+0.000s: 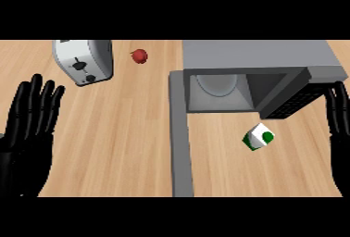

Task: Pick up the milk, place it into the microwave and close the microwave

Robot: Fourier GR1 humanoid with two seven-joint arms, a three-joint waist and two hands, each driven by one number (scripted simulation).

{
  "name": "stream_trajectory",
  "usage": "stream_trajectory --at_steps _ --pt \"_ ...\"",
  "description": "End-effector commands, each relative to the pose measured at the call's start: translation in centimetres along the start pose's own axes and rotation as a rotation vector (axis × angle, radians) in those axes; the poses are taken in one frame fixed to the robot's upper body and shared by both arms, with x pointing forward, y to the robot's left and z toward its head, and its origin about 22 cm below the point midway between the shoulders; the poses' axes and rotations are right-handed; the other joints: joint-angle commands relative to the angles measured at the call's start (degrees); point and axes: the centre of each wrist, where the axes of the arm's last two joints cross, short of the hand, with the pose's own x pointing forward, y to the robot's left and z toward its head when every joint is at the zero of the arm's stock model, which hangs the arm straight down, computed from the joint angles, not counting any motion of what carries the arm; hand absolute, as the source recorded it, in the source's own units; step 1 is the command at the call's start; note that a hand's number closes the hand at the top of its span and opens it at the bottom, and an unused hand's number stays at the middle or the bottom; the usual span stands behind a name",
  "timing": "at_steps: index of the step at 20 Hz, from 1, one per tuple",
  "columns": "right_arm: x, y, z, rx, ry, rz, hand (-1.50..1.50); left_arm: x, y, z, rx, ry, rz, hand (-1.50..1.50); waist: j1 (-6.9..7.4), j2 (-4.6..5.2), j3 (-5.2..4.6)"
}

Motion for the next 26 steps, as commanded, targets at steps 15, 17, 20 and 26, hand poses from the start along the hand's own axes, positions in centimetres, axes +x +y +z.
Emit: stream_trajectory --at_steps 15,17,20,26 --pt "-2.5 -6.6 -0.2 0.496 -0.005 -0.242 -1.5 3.7 6.4 3.6 -0.013 0.114 0.193 -1.5 0.81 -0.92 -1.16" --pt "-2.5 -6.0 0.7 0.485 0.03 -0.197 -1.5 5.0 7.4 5.1 -0.03 0.124 0.185 -1.5 0.93 -0.96 -1.17" --pt "-3.4 -5.8 -0.8 0.445 0.037 -0.171 -1.5 5.9 7.5 6.7 -0.024 0.118 0.215 -1.5 1.22 -0.94 -1.17" --pt "-5.8 -6.5 0.4 0.443 0.087 -0.127 -1.5 6.6 9.6 8.0 -0.013 0.107 0.188 -1.5 1.08 -0.92 -1.16"
